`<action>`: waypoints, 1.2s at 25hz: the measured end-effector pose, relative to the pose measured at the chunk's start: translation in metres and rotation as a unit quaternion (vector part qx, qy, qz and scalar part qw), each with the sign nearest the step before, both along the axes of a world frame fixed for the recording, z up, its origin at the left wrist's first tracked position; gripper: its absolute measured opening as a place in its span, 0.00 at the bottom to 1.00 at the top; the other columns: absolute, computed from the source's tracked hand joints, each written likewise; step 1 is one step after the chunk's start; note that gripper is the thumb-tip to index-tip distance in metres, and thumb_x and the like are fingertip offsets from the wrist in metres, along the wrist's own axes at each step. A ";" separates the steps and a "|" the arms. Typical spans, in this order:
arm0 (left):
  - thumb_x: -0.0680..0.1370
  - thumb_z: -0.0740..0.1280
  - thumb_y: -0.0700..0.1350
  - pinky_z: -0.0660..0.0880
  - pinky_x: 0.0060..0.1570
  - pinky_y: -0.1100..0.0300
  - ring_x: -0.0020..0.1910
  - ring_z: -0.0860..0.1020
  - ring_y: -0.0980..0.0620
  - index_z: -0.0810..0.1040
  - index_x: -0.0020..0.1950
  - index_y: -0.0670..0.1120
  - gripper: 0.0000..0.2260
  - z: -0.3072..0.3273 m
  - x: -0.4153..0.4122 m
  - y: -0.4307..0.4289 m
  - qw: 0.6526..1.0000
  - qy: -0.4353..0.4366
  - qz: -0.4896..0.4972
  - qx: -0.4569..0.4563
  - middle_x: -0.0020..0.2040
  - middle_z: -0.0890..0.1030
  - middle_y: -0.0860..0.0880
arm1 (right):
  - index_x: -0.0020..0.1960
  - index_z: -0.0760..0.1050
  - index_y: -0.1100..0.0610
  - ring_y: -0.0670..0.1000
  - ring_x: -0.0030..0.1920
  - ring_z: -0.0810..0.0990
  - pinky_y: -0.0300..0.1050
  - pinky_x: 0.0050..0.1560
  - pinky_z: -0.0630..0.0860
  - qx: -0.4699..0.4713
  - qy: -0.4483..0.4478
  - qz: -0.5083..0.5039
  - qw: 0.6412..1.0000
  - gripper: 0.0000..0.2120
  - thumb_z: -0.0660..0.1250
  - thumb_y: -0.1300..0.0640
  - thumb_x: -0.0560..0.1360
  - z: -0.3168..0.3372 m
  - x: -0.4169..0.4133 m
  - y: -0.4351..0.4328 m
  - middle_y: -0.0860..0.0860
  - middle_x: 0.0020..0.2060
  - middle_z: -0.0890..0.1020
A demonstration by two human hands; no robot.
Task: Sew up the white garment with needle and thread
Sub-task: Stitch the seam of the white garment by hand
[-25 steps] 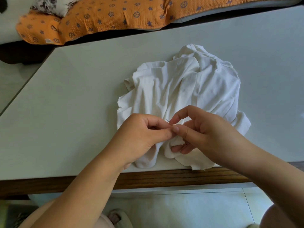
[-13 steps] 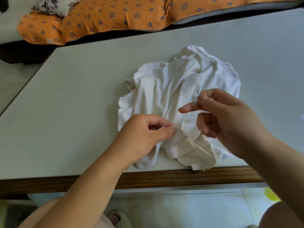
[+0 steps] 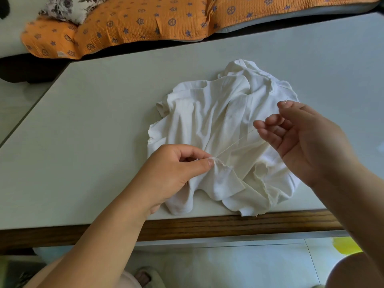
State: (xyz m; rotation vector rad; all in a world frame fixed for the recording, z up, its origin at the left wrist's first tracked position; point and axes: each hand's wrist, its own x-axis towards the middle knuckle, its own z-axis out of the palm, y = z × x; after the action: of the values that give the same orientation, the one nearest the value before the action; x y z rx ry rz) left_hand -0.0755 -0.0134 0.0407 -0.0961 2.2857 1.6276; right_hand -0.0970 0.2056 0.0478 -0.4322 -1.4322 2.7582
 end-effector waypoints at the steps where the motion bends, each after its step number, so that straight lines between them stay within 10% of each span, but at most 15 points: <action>1: 0.72 0.74 0.48 0.73 0.49 0.62 0.44 0.82 0.60 0.87 0.43 0.54 0.02 0.000 0.000 0.000 1.000 0.000 -0.002 0.000 0.42 0.86 0.53 | 0.45 0.71 0.57 0.53 0.36 0.85 0.41 0.39 0.81 0.001 0.002 -0.009 1.000 0.08 0.59 0.63 0.82 0.000 0.000 0.001 0.52 0.28 0.79; 11: 0.72 0.74 0.49 0.74 0.47 0.61 0.44 0.82 0.56 0.86 0.44 0.54 0.03 0.000 -0.001 -0.001 1.000 0.017 0.001 -0.006 0.42 0.85 0.52 | 0.48 0.73 0.61 0.59 0.37 0.86 0.43 0.28 0.78 0.244 -0.058 0.302 0.920 0.02 0.63 0.63 0.80 0.015 0.028 -0.020 0.58 0.44 0.86; 14: 0.72 0.74 0.49 0.74 0.43 0.65 0.41 0.81 0.59 0.86 0.43 0.55 0.02 0.000 -0.002 -0.001 0.999 0.022 -0.006 -0.026 0.41 0.85 0.54 | 0.48 0.74 0.60 0.53 0.39 0.87 0.46 0.42 0.84 0.373 -0.056 0.216 0.901 0.04 0.62 0.62 0.81 0.011 0.025 -0.020 0.53 0.38 0.87; 21: 0.73 0.73 0.49 0.76 0.44 0.61 0.39 0.80 0.59 0.85 0.43 0.58 0.03 -0.006 -0.004 0.005 0.997 0.047 -0.013 -0.065 0.39 0.84 0.54 | 0.46 0.73 0.48 0.41 0.32 0.83 0.30 0.34 0.77 0.530 0.013 0.174 0.830 0.06 0.61 0.56 0.81 -0.007 0.019 -0.021 0.46 0.39 0.85; 30: 0.74 0.73 0.45 0.69 0.35 0.73 0.31 0.77 0.66 0.85 0.46 0.51 0.03 -0.009 -0.008 0.006 1.000 0.016 0.017 0.003 0.35 0.84 0.57 | 0.46 0.76 0.51 0.47 0.26 0.79 0.38 0.27 0.74 0.427 0.044 0.286 0.857 0.05 0.64 0.54 0.80 -0.010 0.029 -0.028 0.52 0.30 0.83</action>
State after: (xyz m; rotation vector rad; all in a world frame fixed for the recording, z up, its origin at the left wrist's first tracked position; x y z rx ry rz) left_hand -0.0832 -0.0074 0.0321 -0.1089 2.3143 1.6644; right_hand -0.0679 0.1780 0.0381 0.1848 -2.8486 1.9978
